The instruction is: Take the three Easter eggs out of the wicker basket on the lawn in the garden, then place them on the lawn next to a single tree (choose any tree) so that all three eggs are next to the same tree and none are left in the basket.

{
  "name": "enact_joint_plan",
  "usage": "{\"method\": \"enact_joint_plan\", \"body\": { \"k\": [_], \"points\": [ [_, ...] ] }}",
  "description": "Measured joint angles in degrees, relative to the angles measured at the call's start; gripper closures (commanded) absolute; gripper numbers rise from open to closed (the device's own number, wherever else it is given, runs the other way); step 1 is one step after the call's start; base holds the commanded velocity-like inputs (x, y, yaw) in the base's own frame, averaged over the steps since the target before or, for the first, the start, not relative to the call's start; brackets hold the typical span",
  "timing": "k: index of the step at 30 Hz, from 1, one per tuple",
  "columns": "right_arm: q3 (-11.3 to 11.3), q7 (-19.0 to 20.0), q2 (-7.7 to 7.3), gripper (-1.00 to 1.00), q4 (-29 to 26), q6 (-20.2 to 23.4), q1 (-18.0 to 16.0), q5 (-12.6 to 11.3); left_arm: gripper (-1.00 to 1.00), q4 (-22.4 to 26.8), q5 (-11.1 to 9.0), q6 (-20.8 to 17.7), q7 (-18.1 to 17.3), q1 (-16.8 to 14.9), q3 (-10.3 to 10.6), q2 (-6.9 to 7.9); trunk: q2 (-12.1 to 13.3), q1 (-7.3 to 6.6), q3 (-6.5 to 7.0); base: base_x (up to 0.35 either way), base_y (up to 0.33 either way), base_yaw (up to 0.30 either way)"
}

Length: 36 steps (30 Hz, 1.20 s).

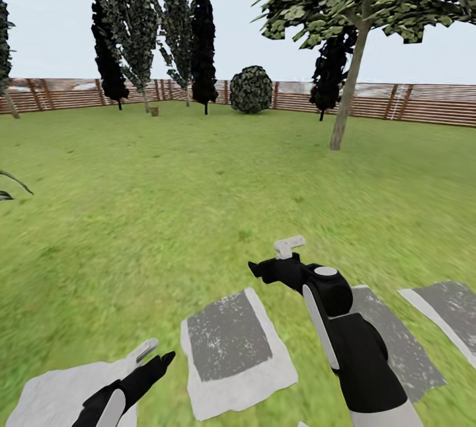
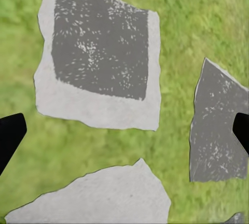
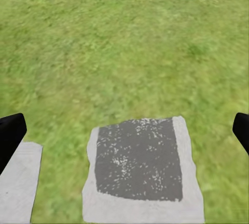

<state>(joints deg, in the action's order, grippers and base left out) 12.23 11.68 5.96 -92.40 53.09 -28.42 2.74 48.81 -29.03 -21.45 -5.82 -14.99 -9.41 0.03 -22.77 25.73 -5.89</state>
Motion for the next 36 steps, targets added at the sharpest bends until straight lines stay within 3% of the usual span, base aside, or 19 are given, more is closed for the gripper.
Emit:
{"method": "enact_joint_plan", "body": {
  "k": [36],
  "points": [
    [0.0,0.0,0.0,-1.0,0.0,-0.09,0.0,0.03,-1.0,0.0,0.04,0.01,0.0,0.0,0.0,0.0,-0.03,-0.01,0.0,0.334,-0.084,0.004]
  ]
}}
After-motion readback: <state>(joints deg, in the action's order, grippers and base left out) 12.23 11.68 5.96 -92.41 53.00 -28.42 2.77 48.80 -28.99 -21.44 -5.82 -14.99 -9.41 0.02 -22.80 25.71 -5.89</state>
